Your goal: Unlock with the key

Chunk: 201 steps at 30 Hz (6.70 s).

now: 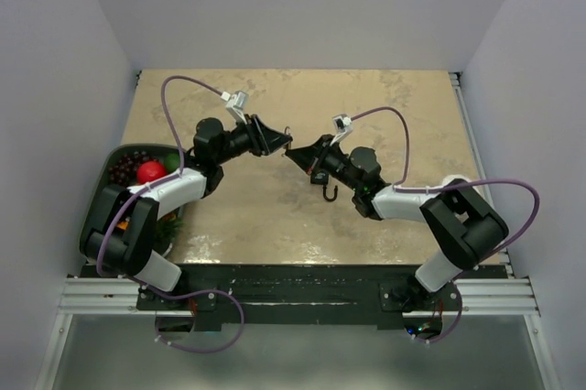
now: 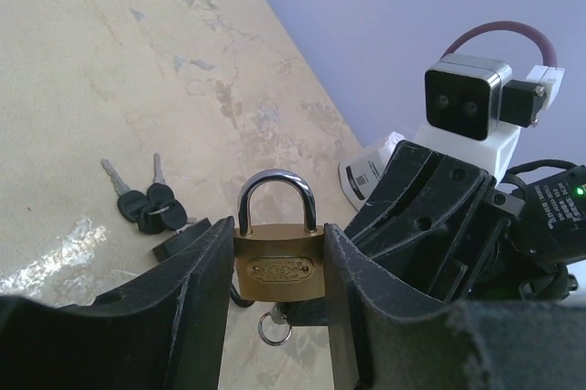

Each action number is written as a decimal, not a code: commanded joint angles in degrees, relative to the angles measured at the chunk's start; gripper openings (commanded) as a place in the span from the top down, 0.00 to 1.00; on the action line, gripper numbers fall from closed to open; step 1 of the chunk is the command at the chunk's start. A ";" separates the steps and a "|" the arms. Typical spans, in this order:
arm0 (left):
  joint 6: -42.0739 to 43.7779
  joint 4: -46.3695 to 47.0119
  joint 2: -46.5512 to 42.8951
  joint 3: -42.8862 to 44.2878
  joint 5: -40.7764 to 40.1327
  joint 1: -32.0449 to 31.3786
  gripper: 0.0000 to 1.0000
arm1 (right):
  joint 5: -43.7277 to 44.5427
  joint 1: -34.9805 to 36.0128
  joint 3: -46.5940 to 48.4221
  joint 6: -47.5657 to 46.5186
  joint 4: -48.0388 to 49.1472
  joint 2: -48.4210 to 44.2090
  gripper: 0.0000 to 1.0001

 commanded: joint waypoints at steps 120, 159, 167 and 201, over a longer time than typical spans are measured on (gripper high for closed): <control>-3.66 14.88 -7.33 -3.80 39.96 -1.01 1.00 | -41.61 -5.77 10.51 -20.35 -34.64 -21.01 0.32; 17.51 -15.07 -9.96 1.29 28.20 1.63 1.00 | -39.16 -5.60 10.77 -21.84 -37.44 -19.96 1.00; 25.25 -26.68 -12.16 3.14 12.47 1.81 1.00 | -28.97 -5.59 12.97 -23.16 -45.00 -16.36 1.00; 31.58 -50.59 -14.18 7.28 -16.47 -5.84 1.00 | -12.36 -2.34 12.54 -12.00 -43.68 -9.49 0.44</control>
